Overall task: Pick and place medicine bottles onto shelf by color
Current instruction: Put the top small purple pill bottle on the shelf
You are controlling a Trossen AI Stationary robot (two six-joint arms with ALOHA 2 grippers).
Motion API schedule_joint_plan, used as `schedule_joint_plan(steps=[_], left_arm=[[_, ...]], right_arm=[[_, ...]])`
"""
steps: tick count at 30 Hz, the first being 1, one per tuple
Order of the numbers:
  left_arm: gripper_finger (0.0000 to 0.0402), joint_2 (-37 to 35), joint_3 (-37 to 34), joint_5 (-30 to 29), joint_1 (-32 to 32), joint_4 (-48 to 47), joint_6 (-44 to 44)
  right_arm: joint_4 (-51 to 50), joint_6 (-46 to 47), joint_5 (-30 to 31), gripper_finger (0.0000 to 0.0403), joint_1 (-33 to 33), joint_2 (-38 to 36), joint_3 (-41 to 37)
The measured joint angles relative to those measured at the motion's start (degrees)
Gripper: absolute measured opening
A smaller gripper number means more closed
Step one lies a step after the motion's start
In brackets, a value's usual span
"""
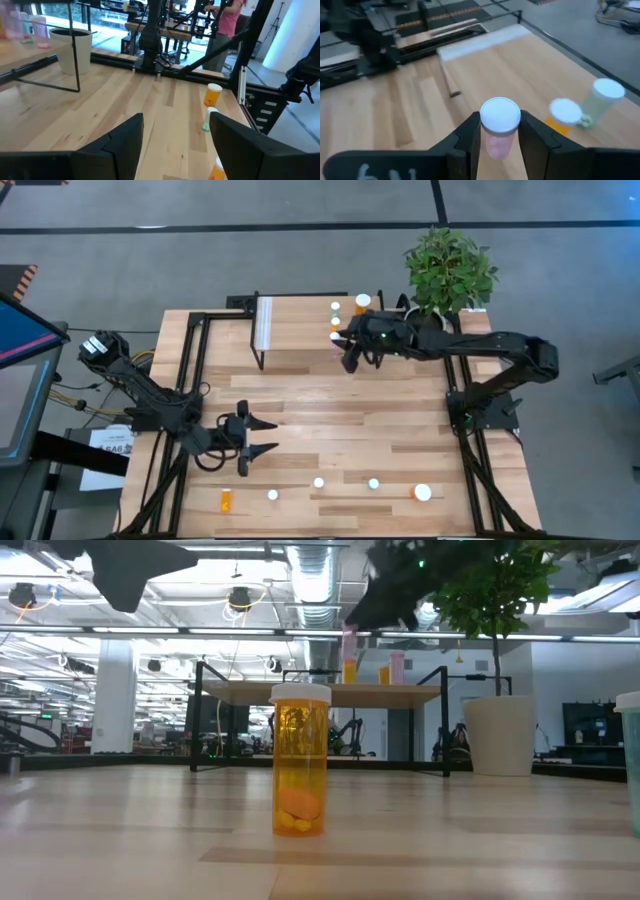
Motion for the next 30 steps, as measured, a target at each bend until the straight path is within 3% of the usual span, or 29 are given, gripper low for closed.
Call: schedule_joint_plan(steps=[10, 30], left_arm=[[0.0215, 0.0, 0.0, 1.4, 0.5, -0.4, -0.1], [0.0215, 0.0, 0.0, 1.4, 0.5, -0.4, -0.6]], right_arm=[[0.8, 0.1, 2.8, 0.0127, -2.6, 4.6, 0.0], [-0.1, 0.5, 2.7, 0.0127, -3.2, 4.5, 0.1]])
